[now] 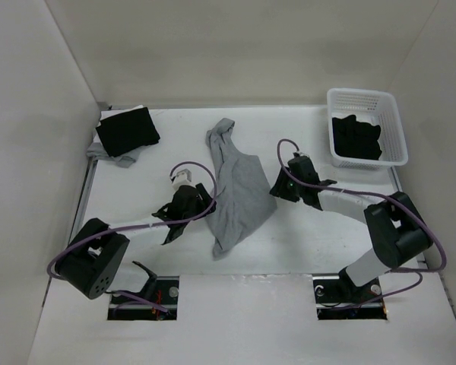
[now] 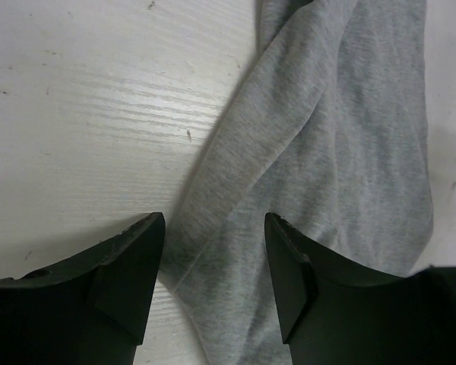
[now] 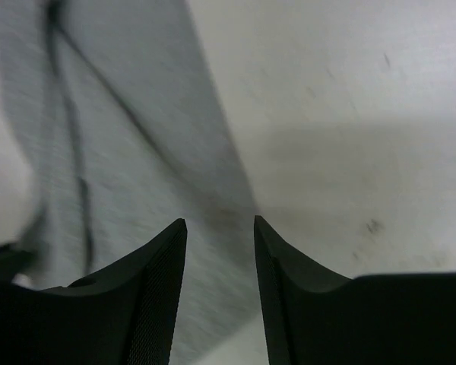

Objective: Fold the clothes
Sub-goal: Move the tank top to the center of the board, then flatten the tank top out

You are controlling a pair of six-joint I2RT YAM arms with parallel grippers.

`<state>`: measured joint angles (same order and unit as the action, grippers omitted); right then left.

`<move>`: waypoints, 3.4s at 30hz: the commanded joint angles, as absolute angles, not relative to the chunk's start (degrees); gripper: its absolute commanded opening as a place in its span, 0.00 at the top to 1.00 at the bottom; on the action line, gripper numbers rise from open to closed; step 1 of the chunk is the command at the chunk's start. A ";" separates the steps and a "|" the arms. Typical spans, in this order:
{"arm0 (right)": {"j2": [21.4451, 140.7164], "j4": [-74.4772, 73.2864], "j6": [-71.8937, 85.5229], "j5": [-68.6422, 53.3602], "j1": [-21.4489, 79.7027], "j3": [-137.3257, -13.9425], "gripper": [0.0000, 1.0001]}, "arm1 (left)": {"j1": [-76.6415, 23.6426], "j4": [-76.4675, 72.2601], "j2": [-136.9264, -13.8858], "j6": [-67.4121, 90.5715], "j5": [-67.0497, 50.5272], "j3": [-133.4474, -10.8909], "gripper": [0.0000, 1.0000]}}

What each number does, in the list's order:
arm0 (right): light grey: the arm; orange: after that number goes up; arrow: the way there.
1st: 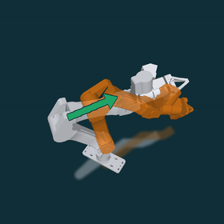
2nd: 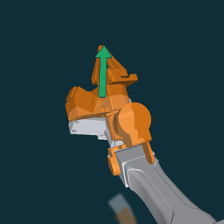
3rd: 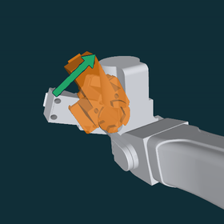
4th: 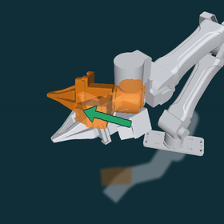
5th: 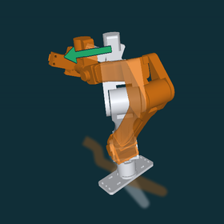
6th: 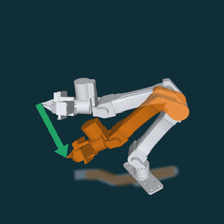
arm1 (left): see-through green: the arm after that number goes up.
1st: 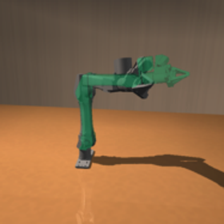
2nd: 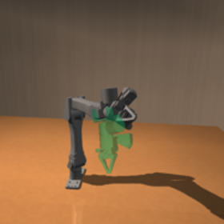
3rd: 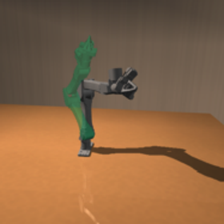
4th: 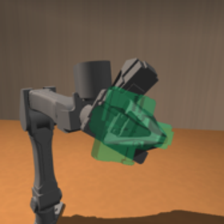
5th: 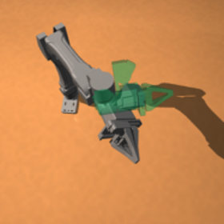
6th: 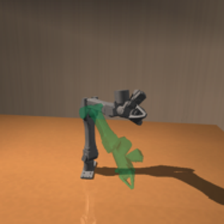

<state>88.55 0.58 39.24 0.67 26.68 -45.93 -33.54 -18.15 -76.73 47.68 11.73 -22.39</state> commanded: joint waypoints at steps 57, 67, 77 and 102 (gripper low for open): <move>64.63 -6.59 33.57 -2.03 29.65 -65.95 0.99 | -29.05 9.82 -45.02 44.29 12.57 -48.17 0.94; 40.06 -15.65 42.98 4.32 33.47 -42.89 0.99 | -29.84 37.10 -29.52 47.37 18.89 -43.07 0.95; 94.44 1.77 38.68 -7.91 20.35 -61.22 1.00 | -26.15 2.84 -67.73 48.07 14.59 -36.73 0.79; 65.68 -0.35 40.43 9.05 27.28 -34.21 0.99 | -31.14 6.90 -53.99 53.25 20.92 -27.79 0.90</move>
